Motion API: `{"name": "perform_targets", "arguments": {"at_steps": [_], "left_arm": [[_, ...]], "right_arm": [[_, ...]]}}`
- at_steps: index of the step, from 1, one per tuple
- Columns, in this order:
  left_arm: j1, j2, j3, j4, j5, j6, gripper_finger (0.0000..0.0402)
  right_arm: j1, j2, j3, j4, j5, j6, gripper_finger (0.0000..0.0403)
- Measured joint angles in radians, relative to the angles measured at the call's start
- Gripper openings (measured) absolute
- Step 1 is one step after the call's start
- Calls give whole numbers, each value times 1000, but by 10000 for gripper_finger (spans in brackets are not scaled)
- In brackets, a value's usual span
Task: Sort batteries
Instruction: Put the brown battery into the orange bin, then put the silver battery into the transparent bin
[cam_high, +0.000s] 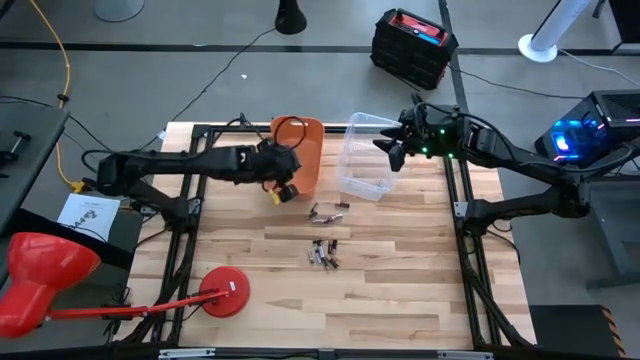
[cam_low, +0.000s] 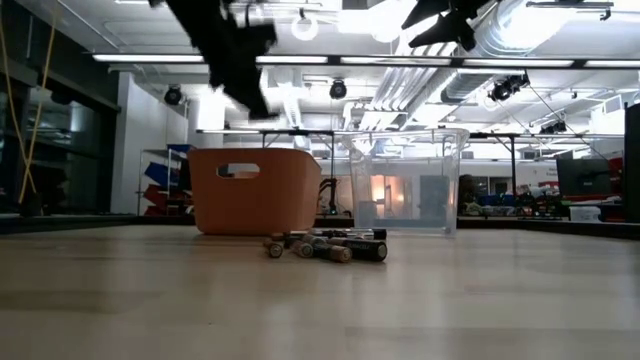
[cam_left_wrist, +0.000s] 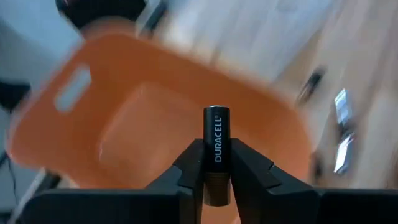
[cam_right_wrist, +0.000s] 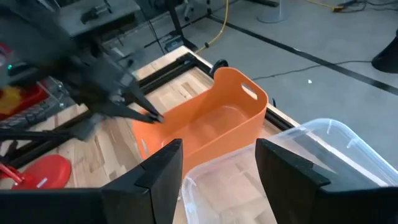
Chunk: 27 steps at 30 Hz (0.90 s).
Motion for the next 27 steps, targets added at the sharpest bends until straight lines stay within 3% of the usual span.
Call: {"name": "perform_targets", "arguments": {"at_steps": [8,13,16,19,27], "left_arm": [[77,55,-33,18,70,-9,127],[86,22,10,20,144,-20,160],[86,-27,52,16,253,-48,170],[83,-94,66,19,350,-68,171],[41,-249,6,25,365,-115,172]], "right_arm": [[30,5,0,53,-16,22,197],[117,66,0,153,-130,23,197],[207,142,0,179,-193,14,197],[297,238,0,132,-187,-31,197],[437,532,0,25,-129,-217,197]]}}
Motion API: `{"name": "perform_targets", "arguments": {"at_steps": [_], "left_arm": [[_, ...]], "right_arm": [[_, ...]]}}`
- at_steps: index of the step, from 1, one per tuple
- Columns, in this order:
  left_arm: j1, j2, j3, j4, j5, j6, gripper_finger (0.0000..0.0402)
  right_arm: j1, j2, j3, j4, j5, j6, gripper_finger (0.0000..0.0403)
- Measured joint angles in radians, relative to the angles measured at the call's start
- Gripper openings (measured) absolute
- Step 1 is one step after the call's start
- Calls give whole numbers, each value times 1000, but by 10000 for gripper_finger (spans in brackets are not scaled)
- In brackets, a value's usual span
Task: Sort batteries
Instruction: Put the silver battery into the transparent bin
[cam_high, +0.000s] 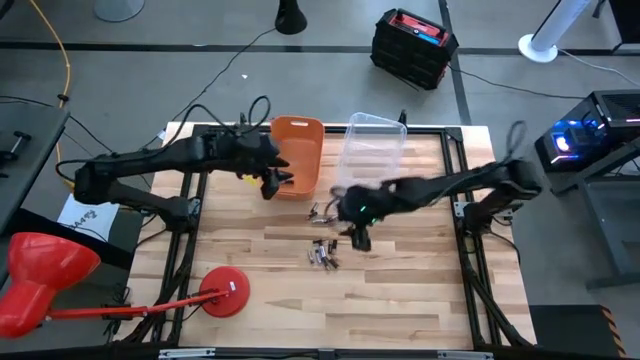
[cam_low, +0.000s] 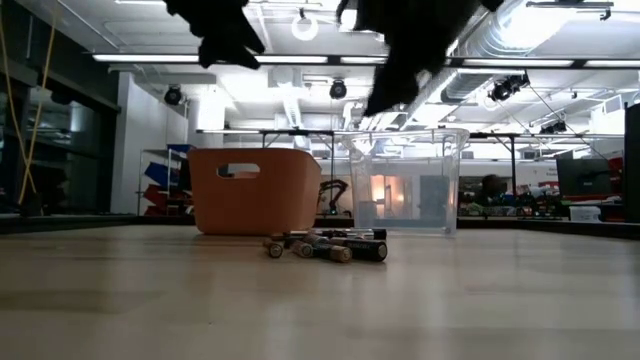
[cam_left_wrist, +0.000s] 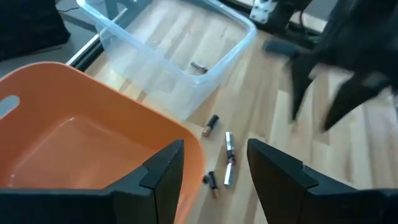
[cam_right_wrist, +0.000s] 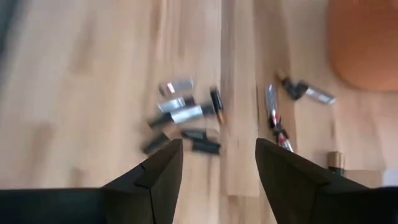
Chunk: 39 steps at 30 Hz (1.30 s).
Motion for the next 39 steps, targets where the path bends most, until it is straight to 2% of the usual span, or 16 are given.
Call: {"name": "perform_targets", "arguments": {"at_steps": [9,13,18,22,33,39], "left_arm": [[-28,-48,-43,39,-37,-70,172],[-40,-48,-43,41,-53,-76,172],[-58,-49,-42,71,-55,-153,172],[-87,-51,-42,109,-54,-174,172],[-128,-55,-42,134,-45,-201,172],[-132,-112,-9,170,63,-136,172]], "right_arm": [[21,218,0,54,238,-279,197],[10,275,0,57,252,-308,196],[-9,310,0,113,335,-314,182],[-36,312,0,133,319,-289,160],[-84,387,7,107,151,-215,125],[-69,285,-7,18,125,-114,22]]}}
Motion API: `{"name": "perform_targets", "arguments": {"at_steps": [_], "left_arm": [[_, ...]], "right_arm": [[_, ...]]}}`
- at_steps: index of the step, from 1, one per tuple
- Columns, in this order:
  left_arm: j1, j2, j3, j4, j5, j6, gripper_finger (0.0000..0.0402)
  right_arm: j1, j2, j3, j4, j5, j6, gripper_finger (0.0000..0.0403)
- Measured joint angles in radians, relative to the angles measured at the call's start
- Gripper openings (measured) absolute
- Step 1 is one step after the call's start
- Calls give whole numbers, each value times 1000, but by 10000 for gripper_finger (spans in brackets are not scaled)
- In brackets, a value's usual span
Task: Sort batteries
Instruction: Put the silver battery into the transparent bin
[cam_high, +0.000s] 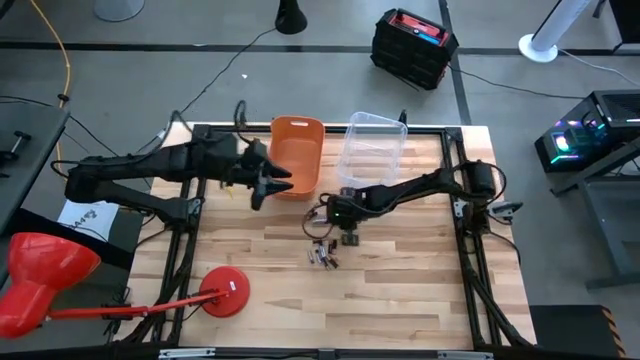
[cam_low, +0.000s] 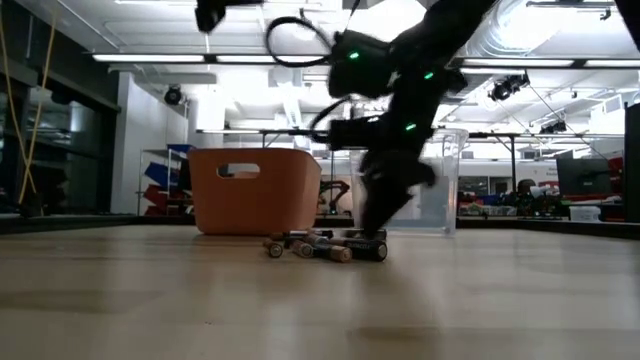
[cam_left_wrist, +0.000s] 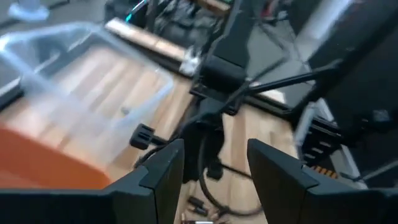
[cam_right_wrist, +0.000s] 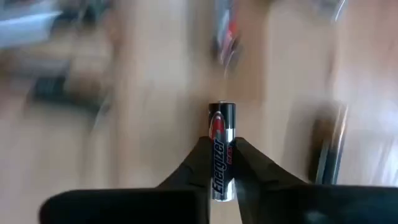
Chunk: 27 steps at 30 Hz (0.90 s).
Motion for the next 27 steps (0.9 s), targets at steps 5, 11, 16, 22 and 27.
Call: {"name": "perform_targets", "arguments": {"at_steps": [5,11,16,22,27], "left_arm": [[16,-70,32,4,-40,104,172],[43,-113,34,-2,-197,157,172],[64,-55,34,-5,-194,163,172],[67,78,34,-6,-129,174,172],[59,192,34,-12,-78,150,172]], "right_arm": [[0,-201,56,-14,40,42,51],[-25,-429,138,-59,323,40,41],[-144,-504,135,-199,392,119,33],[-273,-476,135,-338,390,296,87],[-311,-438,134,-343,370,310,150]]}}
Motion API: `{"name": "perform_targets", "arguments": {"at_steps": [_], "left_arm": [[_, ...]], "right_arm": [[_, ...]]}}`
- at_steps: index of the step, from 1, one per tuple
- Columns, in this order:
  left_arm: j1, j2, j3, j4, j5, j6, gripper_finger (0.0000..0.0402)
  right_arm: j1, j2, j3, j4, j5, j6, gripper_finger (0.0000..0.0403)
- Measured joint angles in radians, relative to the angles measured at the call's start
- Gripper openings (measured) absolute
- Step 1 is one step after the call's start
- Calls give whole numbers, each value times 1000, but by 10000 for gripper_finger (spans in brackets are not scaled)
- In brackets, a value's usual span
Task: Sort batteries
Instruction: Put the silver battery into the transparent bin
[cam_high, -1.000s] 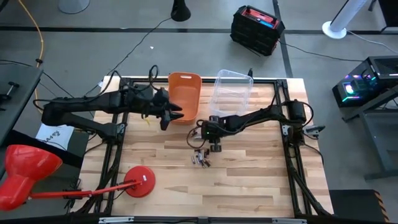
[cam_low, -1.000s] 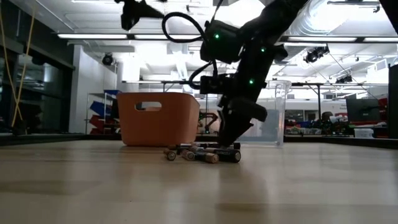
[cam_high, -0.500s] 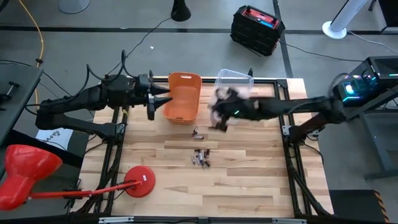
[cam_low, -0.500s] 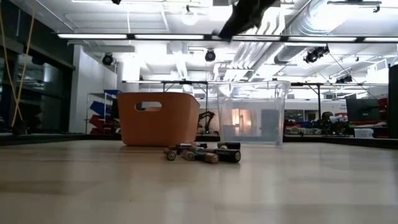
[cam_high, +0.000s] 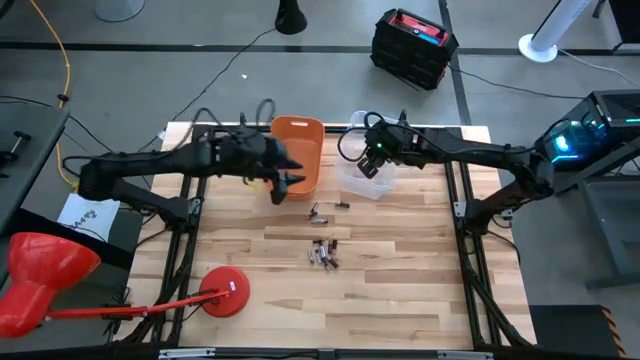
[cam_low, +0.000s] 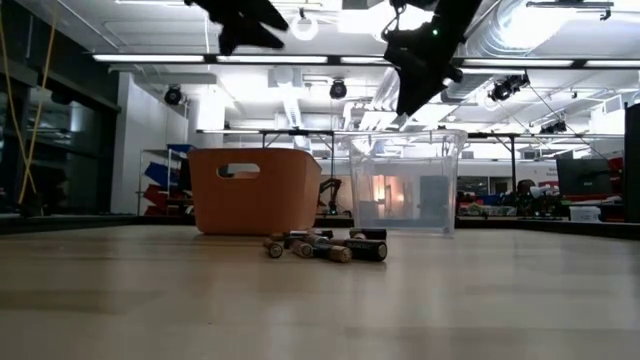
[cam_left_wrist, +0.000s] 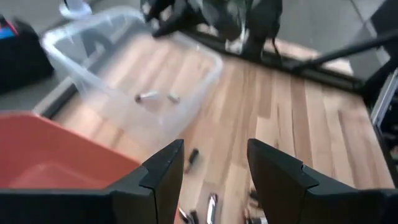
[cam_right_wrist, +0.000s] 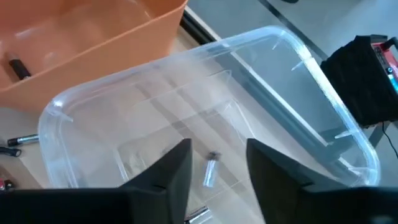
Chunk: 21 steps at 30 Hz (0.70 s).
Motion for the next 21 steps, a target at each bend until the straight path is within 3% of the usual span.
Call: {"name": "perform_targets", "arguments": {"at_steps": [5,11,16,21], "left_arm": [[-38,119,0,0,7,-48,172],[-138,292,0,-19,10,-119,172],[-222,457,0,49,-97,-29,172],[-235,610,0,130,-180,40,172]], "right_arm": [[-1,5,0,-10,-15,-20,197],[0,4,0,-85,-16,-28,206],[0,4,0,-101,-16,-45,206],[0,4,1,-96,-17,-51,206]]}}
